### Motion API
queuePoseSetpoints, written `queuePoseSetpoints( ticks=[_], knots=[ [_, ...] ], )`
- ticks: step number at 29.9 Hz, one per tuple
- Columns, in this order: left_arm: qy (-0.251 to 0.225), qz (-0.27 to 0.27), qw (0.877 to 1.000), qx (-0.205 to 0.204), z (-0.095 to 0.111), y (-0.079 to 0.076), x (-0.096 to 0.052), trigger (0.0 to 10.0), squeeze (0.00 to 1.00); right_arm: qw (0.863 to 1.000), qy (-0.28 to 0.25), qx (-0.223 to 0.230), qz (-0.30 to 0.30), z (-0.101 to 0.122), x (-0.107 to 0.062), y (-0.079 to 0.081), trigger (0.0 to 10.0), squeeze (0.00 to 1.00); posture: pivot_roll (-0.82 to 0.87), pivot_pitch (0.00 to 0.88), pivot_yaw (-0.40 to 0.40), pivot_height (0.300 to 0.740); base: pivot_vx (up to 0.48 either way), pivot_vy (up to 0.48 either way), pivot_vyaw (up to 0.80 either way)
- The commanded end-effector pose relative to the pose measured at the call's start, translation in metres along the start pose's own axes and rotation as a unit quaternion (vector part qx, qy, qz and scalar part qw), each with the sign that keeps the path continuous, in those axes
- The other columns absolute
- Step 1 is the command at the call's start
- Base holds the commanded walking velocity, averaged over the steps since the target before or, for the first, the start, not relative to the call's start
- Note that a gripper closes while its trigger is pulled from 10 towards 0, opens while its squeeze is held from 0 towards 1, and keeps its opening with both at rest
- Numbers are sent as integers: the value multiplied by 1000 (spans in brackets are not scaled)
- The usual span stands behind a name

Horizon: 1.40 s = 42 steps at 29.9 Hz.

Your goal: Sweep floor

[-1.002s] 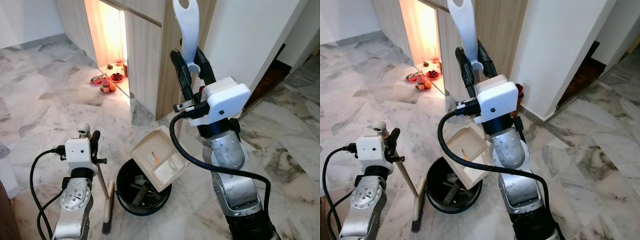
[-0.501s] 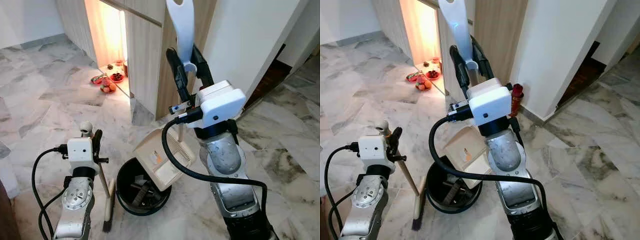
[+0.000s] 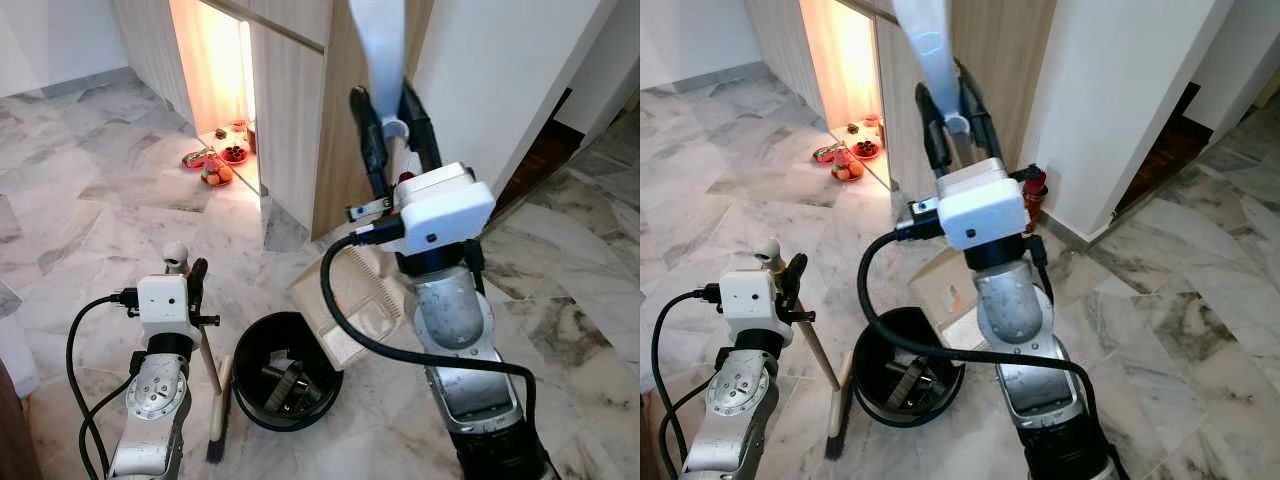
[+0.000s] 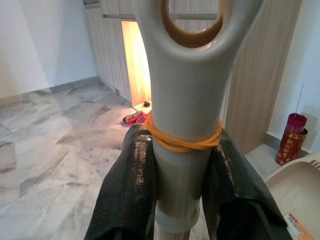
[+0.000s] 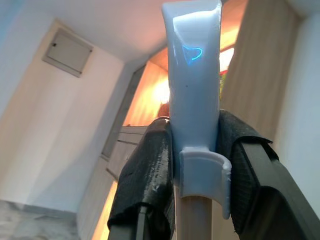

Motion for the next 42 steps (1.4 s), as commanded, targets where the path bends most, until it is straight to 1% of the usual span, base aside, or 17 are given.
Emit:
queuePoseSetpoints(
  ticks=[1, 2, 6, 10, 13, 23, 27, 30, 33, 34, 35, 36, 37, 38, 40, 41, 42],
  knots=[
    [-21, -10, 1000, 8, 8, -4, 4, 10000, 0, 998, -53, 25, -24, 22, 7, -7, 10000, 0, 107, 53, -75, 740, 0, 0, 0],
    [-21, -10, 1000, 8, 8, -4, 4, 10000, 0, 998, -54, 37, -23, 23, 7, -6, 10000, 0, 108, 52, -75, 740, 0, 0, 0],
    [-22, -11, 1000, 8, 8, -4, 4, 10000, 0, 997, -63, 51, -15, 28, 7, -1, 10000, 0, 108, 53, -74, 740, 0, 0, 0],
    [-24, -11, 1000, 8, 8, -4, 4, 10000, 0, 996, -77, 54, -4, 33, 6, 3, 10000, 0, 108, 53, -74, 740, 0, 0, 0],
    [-25, -14, 1000, 9, 9, -5, 4, 10000, 0, 994, -98, 44, 24, 40, 4, 11, 10000, 0, 108, 53, -74, 740, 0, 0, 0],
    [-27, -23, 999, 14, 9, -8, 4, 10000, 0, 991, -119, 38, 48, 48, 0, 20, 10000, 0, 105, 54, -72, 740, 0, 0, 0],
    [-27, -26, 999, 16, 9, -9, 4, 10000, 0, 990, -130, 15, 53, 50, 0, 22, 10000, 0, 105, 54, -71, 740, 0, 0, 0],
    [-26, -29, 999, 17, 9, -10, 4, 10000, 0, 991, -127, -7, 50, 47, 0, 21, 10000, 0, 104, 54, -70, 740, 0, 0, 0],
    [-26, -31, 999, 17, 9, -10, 3, 10000, 0, 993, -109, -37, 39, 39, 2, 16, 10000, 0, 104, 54, -70, 740, 0, 0, 0],
    [-25, -32, 999, 18, 8, -10, 3, 10000, 0, 994, -93, -51, 34, 33, 4, 13, 10000, 0, 104, 54, -70, 740, 0, 0, 0],
    [-25, -32, 999, 18, 8, -10, 3, 10000, 0, 994, -93, -51, 34, 33, 4, 13, 10000, 0, 104, 54, -70, 740, 0, 0, 0],
    [-23, -33, 999, 18, 8, -10, 3, 10000, 0, 996, -55, -75, 17, 18, 7, 5, 10000, 0, 103, 52, -71, 740, 0, 0, 0],
    [-21, -35, 999, 18, 7, -10, 3, 10000, 0, 996, -28, -81, 6, 4, 8, -3, 10000, 0, 103, 52, -72, 740, 0, 0, 0],
    [-20, -35, 999, 18, 7, -10, 3, 10000, 0, 996, -21, -81, 3, 0, 8, -5, 10000, 0, 103, 52, -72, 740, 0, 0, 0],
    [-18, -36, 999, 18, 6, -10, 2, 10000, 0, 995, 10, -98, -8, -18, 7, -14, 10000, 0, 103, 49, -73, 740, 0, 0, 0],
    [-18, -36, 999, 18, 6, -10, 2, 10000, 0, 995, 10, -98, -8, -18, 7, -14, 10000, 0, 103, 49, -73, 740, 0, 0, 0],
    [-17, -36, 999, 18, 5, -10, 2, 10000, 0, 994, 32, -103, -20, -30, 6, -22, 10000, 0, 104, 46, -74, 740, 0, 0, 0]
  ],
)
Point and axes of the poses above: a point about 5 cm out from each wrist's last joint towards the gripper, its own x axis pointing out of the wrist towards the gripper, its own z axis along the axis of the wrist's last joint, y = z × x, the point moved 2 cm from there along x, pointing out of the wrist towards the gripper, and after that the axes turned 9 degrees about -x, right-handed, at the moved point
